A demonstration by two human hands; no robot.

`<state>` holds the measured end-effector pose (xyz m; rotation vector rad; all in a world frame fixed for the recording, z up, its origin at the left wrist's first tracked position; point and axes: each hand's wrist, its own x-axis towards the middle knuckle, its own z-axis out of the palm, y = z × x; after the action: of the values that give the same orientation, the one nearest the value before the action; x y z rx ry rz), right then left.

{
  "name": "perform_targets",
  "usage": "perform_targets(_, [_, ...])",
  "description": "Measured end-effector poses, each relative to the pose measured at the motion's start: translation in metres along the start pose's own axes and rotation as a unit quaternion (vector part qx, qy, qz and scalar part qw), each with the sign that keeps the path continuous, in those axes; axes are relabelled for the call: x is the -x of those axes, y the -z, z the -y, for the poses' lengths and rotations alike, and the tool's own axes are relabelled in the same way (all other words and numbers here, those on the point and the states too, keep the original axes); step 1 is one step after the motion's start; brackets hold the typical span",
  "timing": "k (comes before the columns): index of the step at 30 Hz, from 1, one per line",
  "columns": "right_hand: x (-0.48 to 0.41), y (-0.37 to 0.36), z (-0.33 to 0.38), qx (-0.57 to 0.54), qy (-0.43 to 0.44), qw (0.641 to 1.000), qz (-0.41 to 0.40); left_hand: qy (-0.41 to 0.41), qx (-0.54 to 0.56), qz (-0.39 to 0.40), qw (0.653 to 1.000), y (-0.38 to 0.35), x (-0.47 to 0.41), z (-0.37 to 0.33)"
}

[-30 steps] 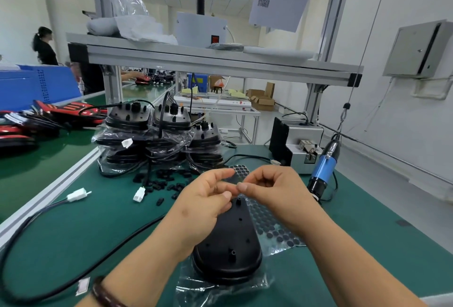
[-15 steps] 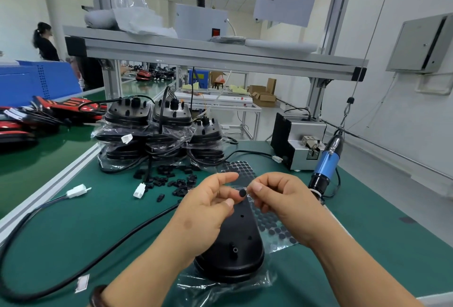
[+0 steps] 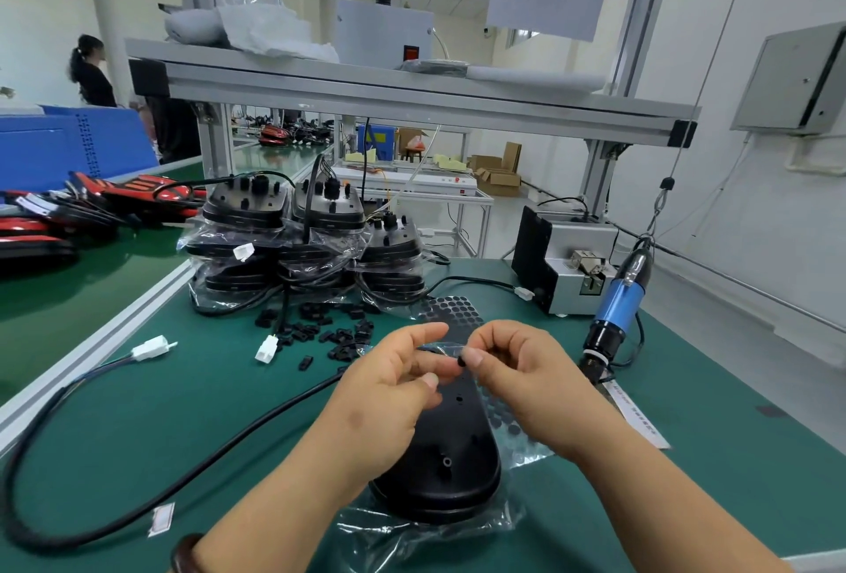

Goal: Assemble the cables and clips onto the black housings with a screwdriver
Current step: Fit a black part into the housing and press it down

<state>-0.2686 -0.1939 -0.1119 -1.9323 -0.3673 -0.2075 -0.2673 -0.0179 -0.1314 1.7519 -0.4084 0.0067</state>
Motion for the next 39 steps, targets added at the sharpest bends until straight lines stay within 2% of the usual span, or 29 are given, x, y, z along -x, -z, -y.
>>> perform_targets(3, [-0.005, 0.004, -0.004, -0.039, -0.055, 0.997, -0.038, -0.036, -0.101, -0.03, 0.994, 0.002, 0.003, 0.006])
perform_targets(6, [-0.011, 0.006, -0.012, -0.027, -0.152, 0.988, -0.004, -0.093, -0.244, -0.031, 0.965, 0.0, 0.011, 0.011])
perform_targets(10, [-0.018, 0.006, -0.02, 0.028, -0.237, 0.97, 0.042, -0.094, -0.312, 0.005, 0.945, -0.01, 0.023, 0.02])
perform_targets(20, [-0.027, 0.005, -0.022, 0.074, -0.237, 0.965, 0.088, -0.065, -0.286, -0.036, 0.955, -0.016, 0.026, 0.018])
perform_targets(39, [-0.023, 0.0, -0.017, 0.173, -0.221, 0.956, 0.081, -0.05, -0.296, -0.034, 0.953, -0.02, 0.028, 0.016])
